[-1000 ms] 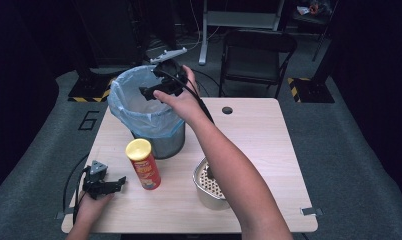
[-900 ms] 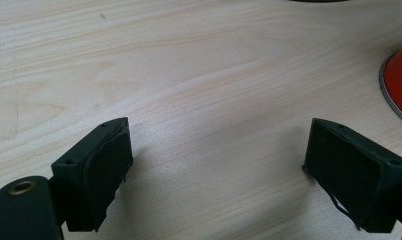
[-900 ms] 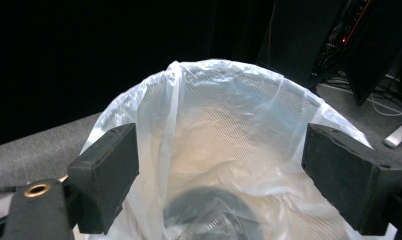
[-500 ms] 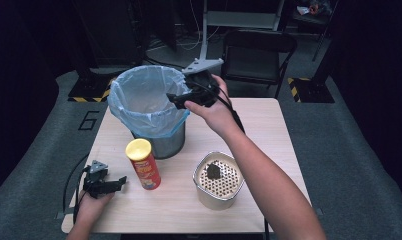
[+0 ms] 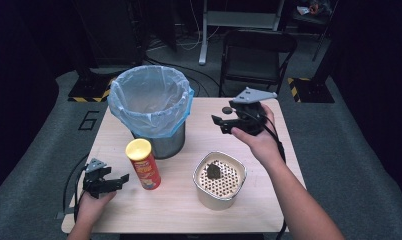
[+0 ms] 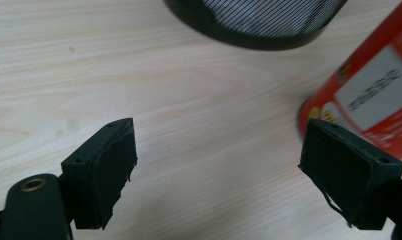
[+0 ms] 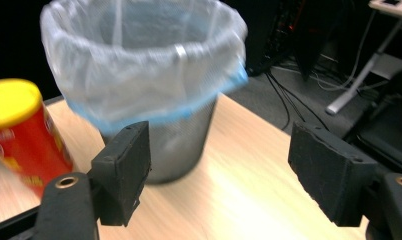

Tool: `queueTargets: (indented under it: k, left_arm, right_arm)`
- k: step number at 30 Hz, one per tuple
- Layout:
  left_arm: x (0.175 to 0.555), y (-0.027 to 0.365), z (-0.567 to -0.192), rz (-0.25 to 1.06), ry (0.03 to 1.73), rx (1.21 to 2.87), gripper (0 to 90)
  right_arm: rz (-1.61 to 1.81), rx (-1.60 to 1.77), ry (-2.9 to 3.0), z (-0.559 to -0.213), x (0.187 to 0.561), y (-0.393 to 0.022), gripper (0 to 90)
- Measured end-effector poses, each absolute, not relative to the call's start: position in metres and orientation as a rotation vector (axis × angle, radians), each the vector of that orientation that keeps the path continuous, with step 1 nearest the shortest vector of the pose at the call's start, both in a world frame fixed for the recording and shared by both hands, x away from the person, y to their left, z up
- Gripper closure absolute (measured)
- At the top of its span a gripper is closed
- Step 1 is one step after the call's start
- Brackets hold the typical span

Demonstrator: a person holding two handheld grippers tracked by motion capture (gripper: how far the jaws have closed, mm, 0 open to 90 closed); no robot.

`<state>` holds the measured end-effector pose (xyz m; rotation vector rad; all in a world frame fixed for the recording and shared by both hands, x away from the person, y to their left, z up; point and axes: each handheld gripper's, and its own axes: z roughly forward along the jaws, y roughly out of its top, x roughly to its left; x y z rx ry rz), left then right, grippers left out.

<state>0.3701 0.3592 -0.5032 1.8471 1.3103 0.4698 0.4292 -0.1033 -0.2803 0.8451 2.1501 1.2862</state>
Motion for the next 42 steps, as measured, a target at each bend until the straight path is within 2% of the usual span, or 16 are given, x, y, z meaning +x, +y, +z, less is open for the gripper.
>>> queueTargets:
  k: [1, 10, 20, 31, 42]
  left_arm:
    - [0.369, 0.358, -0.501, 0.466, 1.291, 1.854, 16.9]
    - [0.363, 0.351, -0.49, 0.427, 1.223, 1.857, 18.5]
    - [0.352, 0.344, -0.47, 0.411, 1.11, 1.862, 11.9]
    - [0.351, 0.323, -0.466, 0.337, 1.015, 1.863, 11.7]
    - [0.362, 0.299, -0.475, 0.343, 0.999, 1.895, 13.3]
  right_arm:
    - [1.286, 0.872, 2.116, -0.291, 0.421, -0.118, 27.4]
    - [1.343, 0.979, 2.042, -0.326, 0.401, -0.16, 27.8]
    - [1.151, 1.042, 1.956, -0.382, 0.368, -0.194, 27.7]
    - [1.115, 1.199, 1.874, -0.426, 0.363, -0.225, 26.6]
    - [1.047, 1.263, 1.865, -0.456, 0.362, -0.239, 26.6]
